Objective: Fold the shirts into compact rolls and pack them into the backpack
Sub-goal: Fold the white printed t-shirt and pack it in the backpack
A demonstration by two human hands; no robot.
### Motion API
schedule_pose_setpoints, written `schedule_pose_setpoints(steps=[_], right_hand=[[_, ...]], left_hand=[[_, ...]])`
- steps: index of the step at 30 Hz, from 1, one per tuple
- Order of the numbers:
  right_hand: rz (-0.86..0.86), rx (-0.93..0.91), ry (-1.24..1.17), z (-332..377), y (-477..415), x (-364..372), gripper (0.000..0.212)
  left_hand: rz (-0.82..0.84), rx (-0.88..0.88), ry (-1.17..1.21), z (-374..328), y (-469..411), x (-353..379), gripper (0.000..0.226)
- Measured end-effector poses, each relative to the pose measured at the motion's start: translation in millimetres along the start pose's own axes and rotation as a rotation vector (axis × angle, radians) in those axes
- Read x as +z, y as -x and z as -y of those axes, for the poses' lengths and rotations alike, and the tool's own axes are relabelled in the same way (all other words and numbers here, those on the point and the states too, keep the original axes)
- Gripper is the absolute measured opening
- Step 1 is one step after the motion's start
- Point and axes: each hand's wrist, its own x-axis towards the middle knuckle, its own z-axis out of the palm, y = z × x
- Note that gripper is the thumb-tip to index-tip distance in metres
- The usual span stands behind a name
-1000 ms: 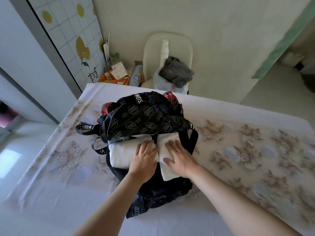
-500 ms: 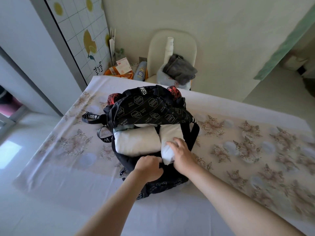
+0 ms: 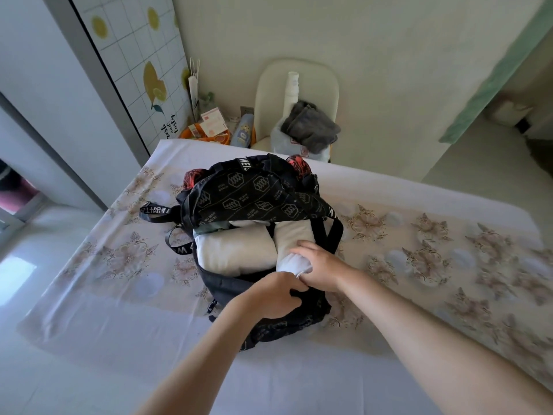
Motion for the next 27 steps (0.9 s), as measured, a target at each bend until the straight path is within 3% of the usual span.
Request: schedule_pose_setpoints(steps=[2,5,7,9,11,14,16,20,24,25,27], right_hand=[[-0.022,-0.056,0.115,2,9,-14,0.059],[-0.088,-0.133,0.326,-1,23,-26,0.024],[-0.03,-0.122,0.439,-9,32,-28,0.031],[-0.042,-0.151,0.576,-21,34,-26,0.049],[-0.158,-0.213,0.634,-33,34,-22,0.043],[-0.374,-0.324,0.539,-45,33,-27,0.029],[-0.437,-0.39,0.494,-40,32,-32,0.028],[-0.32,-0.335,0.402,-19,22,-37,0.029],[-0.221,-0.075,0.217,-3,-3,-37,0.029],[-0.236,-0.05,0.202,0,-12,-33,0.029],[-0.25,-0.011,0.229,6,-31,-18,0.041]], left_hand=[[-0.105,0.022,0.043,5,1,-8,0.022],[-0.397,0.104,0.011,9,-17,-13,0.019],[-0.493,0.167,-0.072,13,-34,-16,0.025],[-0.387,0.196,-0.211,16,-48,-16,0.038],[-0.216,0.199,-0.343,20,-60,-14,0.048],[-0.063,0.191,-0.337,29,-76,-16,0.048],[-0.093,0.231,-0.417,31,-88,-12,0.047],[-0.123,0.193,-0.525,21,-102,5,0.041],[-0.323,0.167,-0.084,35,-87,-14,0.032],[-0.416,0.121,-0.074,44,-78,-24,0.04],[-0.512,-0.038,-0.27,61,-52,-41,0.058]])
